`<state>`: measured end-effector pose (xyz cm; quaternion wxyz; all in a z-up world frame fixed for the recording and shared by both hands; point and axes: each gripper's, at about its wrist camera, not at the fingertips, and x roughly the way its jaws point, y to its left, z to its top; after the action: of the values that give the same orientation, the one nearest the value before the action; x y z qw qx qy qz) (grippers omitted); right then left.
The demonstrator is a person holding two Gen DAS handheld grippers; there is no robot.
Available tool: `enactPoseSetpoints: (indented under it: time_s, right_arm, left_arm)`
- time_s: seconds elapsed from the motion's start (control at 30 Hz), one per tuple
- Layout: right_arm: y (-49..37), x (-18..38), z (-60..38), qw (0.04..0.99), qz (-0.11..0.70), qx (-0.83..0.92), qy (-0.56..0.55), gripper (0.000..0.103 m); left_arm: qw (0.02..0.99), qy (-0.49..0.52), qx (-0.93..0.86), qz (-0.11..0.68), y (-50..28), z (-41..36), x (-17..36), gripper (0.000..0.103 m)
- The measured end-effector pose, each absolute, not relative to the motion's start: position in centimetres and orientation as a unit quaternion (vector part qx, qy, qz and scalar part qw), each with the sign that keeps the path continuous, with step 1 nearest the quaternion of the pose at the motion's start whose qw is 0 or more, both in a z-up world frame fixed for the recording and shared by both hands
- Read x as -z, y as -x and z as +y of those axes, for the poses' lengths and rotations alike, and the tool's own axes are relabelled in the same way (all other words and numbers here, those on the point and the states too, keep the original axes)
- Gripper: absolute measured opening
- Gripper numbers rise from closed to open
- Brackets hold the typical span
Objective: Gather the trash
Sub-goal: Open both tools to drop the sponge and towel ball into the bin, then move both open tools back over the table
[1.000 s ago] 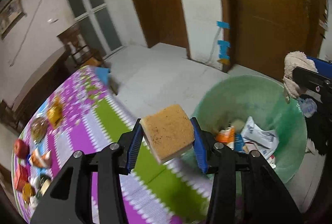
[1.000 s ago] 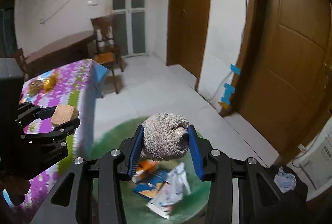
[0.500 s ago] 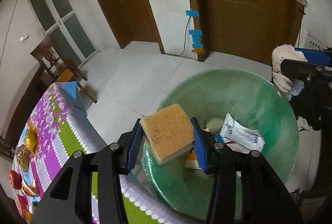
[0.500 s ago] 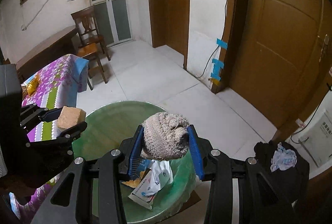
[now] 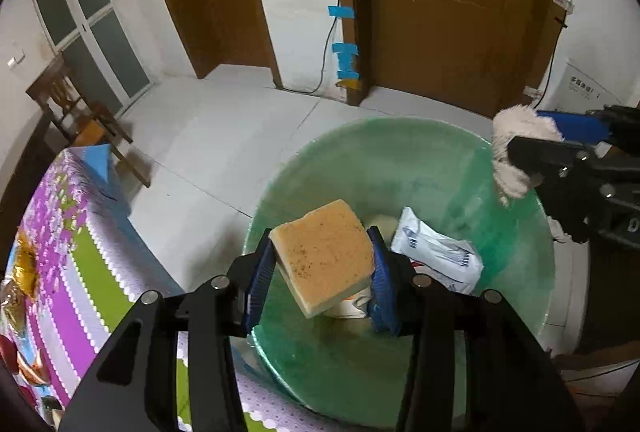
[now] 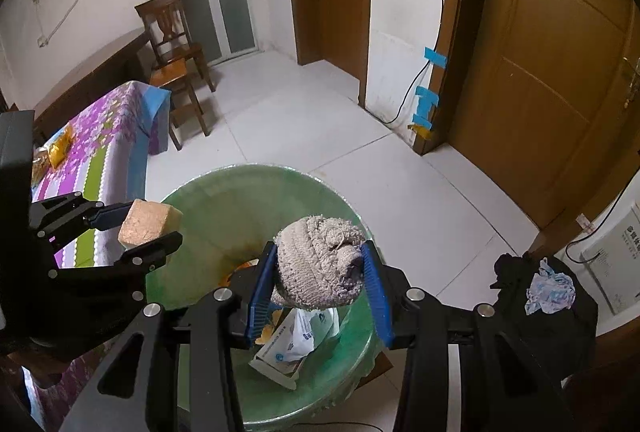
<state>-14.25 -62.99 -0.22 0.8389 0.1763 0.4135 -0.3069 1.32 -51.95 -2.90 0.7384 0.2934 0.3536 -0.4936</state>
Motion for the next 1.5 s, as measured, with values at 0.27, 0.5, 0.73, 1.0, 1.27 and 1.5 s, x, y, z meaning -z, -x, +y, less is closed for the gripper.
enactPoseSetpoints:
  time_s: [0.27, 0.5, 0.73, 1.0, 1.27, 1.5]
  right_arm:
    - [13.9, 0.4, -62.4, 0.842, 0.411, 0.309, -0.16, 0.059]
    - [13.8, 0.6, -62.9, 0.839, 0.41, 0.312, -0.173, 0.059]
    - [14.0, 0.8, -62.8, 0.837, 0.412, 0.316, -0.175, 0.059]
    - [14.3, 1.0, -62.5, 0.836, 0.41, 0.317, -0.181, 0.059]
    - [14.1, 1.4, -61.4, 0.835, 0.412, 0.316, -0.182, 0.059]
    - [13.7, 0.9, -60.8, 0.837, 0.407, 0.319, -0.179, 0.059]
  left_arm:
    - [0.735, -0.275, 0.509, 0.353, -1.8, -50.9, 2.9, 0.078]
    - [0.746, -0.272, 0.495, 0.353, -1.9, -50.5, 2.8, 0.078]
    - [0.752, -0.276, 0.487, 0.349, -1.8, -50.5, 2.9, 0.078]
    - [0.765, -0.276, 0.474, 0.337, -1.9, -49.9, 2.2, 0.078]
    - [0.78, -0.27, 0.466, 0.319, -1.9, -48.9, 1.0, 0.078]
    - [0.793, -0.266, 0.454, 0.309, -1.9, -47.6, 0.6, 0.078]
